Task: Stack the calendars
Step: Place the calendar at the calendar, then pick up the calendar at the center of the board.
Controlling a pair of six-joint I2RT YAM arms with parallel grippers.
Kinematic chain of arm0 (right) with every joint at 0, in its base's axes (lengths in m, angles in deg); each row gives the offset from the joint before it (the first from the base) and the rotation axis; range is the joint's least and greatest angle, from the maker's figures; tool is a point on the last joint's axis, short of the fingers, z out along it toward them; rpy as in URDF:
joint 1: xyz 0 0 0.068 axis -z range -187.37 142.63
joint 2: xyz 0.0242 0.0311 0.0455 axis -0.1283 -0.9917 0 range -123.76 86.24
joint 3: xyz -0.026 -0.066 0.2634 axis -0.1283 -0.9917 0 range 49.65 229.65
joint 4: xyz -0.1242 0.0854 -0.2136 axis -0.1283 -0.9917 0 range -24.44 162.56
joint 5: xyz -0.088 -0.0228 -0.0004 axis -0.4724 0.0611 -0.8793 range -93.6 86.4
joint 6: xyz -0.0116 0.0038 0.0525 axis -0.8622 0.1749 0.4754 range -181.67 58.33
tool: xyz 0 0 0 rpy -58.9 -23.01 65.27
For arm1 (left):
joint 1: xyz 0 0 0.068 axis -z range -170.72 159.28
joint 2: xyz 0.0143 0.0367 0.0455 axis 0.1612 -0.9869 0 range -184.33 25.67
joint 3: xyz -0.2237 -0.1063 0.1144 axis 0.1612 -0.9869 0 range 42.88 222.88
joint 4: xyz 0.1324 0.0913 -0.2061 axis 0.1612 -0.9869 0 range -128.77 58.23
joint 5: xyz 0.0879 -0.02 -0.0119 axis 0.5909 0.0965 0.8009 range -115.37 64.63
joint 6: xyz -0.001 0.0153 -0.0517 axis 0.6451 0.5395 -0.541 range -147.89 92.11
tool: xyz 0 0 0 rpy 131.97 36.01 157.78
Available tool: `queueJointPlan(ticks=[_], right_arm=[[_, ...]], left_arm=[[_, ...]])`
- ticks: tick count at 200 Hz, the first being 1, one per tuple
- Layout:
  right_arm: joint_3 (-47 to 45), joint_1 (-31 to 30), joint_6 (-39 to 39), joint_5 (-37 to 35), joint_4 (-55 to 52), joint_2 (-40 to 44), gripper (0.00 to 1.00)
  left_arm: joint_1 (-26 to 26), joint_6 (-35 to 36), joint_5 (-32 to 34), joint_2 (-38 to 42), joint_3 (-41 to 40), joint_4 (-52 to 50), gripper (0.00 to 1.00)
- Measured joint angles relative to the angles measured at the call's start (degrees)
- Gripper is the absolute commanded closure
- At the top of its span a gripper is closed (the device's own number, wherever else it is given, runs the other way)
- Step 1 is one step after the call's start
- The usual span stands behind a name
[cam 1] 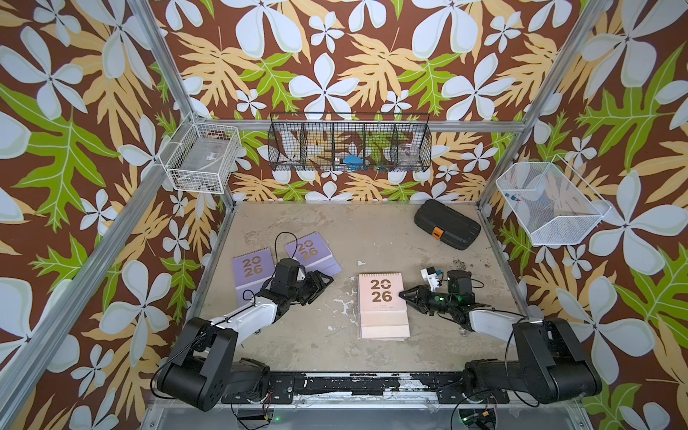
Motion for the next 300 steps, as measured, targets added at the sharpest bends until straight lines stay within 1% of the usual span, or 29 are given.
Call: queueJointPlan(ticks=[50,98,133,153,191,218,241,274,300], right_arm=[[0.7,0.0,-1.0,-0.9,-1.2,-0.3,0.44],[2.5,0.0,-2.5,-2.8,-4.9,0.2,0.32],[5.4,0.1,-5.2,-6.3,-10.2,1.5,0.28],[7.8,0.2,-7.0,-9.5,-14.4,2.3,0.27],[14.7,0.2,-9.8,-14.7,-20.5,2.0,0.25],[21.0,-0.8,-11.0,-17.7,-23.5,-1.2,0.23],[26.9,-3.5,-11.5,-19.6,-25.1,-5.4,0.22],[36.4,-8.5,-11.6,-21.7,-26.4,-13.6,0.21],[45.0,-11.6,-12.1,-22.3,-27.8,-21.0,0.19]], left_arm=[[-0.1,0.1,0.3,-0.2,1.1,-0.7,0.36],[-1.1,0.6,1.1,-0.2,2.8,-2.4,0.36],[-3.1,1.4,1.9,-0.3,4.4,-4.8,0.34],[-4.8,2.1,3.3,-0.1,5.5,-7.0,0.33],[-9.3,4.3,4.9,-0.6,8.1,-10.6,0.31],[-13.1,6.4,4.9,-2.3,10.3,-12.7,0.28],[-16.3,8.1,4.9,-4.3,12.3,-13.8,0.25],[-20.1,9.8,4.4,-7.8,14.6,-14.4,0.24],[-22.1,10.9,3.2,-11.2,16.3,-14.1,0.24]])
